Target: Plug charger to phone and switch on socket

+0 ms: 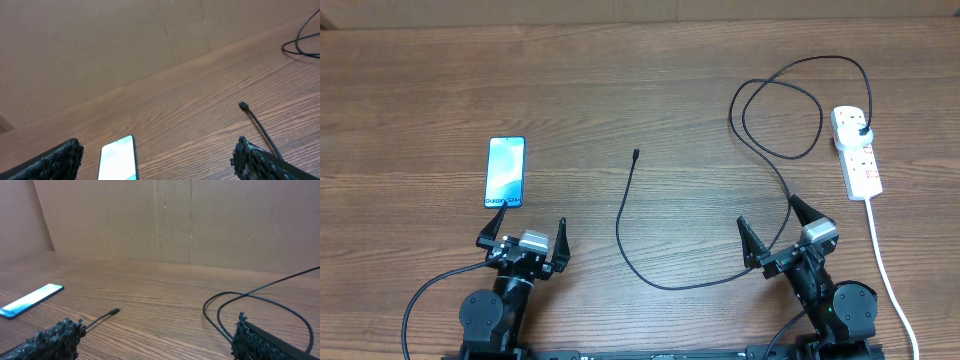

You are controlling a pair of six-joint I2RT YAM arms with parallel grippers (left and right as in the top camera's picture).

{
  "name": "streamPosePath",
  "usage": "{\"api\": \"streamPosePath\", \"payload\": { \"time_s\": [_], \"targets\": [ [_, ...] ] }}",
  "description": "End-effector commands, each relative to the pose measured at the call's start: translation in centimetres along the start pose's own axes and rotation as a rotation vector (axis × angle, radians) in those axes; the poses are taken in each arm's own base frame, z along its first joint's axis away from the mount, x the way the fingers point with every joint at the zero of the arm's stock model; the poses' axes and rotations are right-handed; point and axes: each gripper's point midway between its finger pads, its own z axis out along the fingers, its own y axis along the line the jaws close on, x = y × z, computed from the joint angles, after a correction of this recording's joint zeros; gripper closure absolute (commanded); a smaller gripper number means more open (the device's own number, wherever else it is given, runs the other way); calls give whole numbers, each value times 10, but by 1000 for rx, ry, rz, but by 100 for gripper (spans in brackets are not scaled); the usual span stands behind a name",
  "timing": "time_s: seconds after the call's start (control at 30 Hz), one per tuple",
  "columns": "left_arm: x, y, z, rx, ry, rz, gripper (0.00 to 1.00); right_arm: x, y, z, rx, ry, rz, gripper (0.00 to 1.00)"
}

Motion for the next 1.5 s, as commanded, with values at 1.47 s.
{"api": "streamPosePath", "payload": {
  "time_s": [1.47],
  "targets": [
    [-156, 17, 70, 337, 616, -393, 0, 2, -2, 0, 9, -2, 4, 0]
  ]
}}
